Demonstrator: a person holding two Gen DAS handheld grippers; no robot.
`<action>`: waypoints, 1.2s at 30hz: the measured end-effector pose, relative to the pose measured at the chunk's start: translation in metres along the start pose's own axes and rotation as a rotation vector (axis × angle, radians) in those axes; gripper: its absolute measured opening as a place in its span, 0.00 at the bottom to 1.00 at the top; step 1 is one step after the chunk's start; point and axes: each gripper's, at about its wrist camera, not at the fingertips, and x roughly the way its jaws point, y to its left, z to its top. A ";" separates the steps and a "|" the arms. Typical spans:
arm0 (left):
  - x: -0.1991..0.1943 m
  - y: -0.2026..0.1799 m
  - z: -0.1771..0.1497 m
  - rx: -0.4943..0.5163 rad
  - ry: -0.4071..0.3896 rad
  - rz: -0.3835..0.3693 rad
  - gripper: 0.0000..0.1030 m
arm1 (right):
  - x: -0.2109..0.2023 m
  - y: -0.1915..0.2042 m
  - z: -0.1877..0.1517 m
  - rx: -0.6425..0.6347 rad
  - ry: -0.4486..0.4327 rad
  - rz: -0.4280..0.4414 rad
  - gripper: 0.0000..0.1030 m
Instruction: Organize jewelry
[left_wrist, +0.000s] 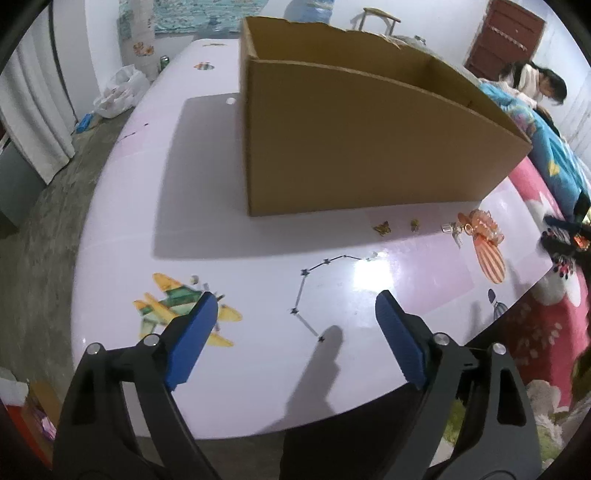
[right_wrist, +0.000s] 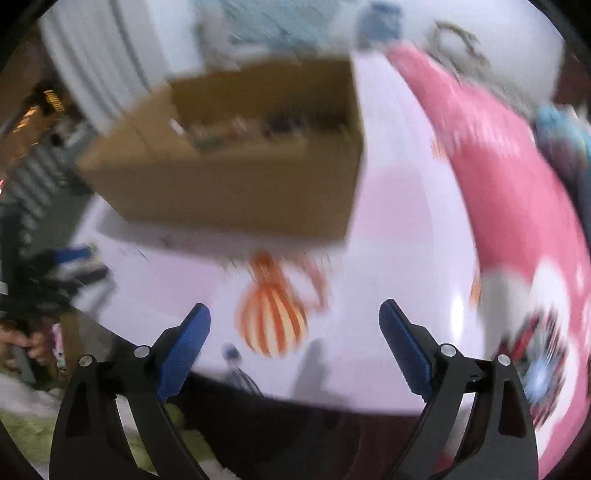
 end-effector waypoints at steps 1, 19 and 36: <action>0.003 -0.002 -0.001 0.007 0.003 0.007 0.81 | 0.005 0.000 -0.007 0.016 0.010 -0.003 0.87; 0.025 -0.014 -0.009 0.088 0.029 0.116 0.93 | 0.040 0.004 -0.025 -0.038 0.065 -0.112 0.94; 0.025 -0.013 -0.009 0.106 -0.017 0.104 0.93 | 0.019 0.009 -0.022 -0.091 -0.027 -0.083 0.94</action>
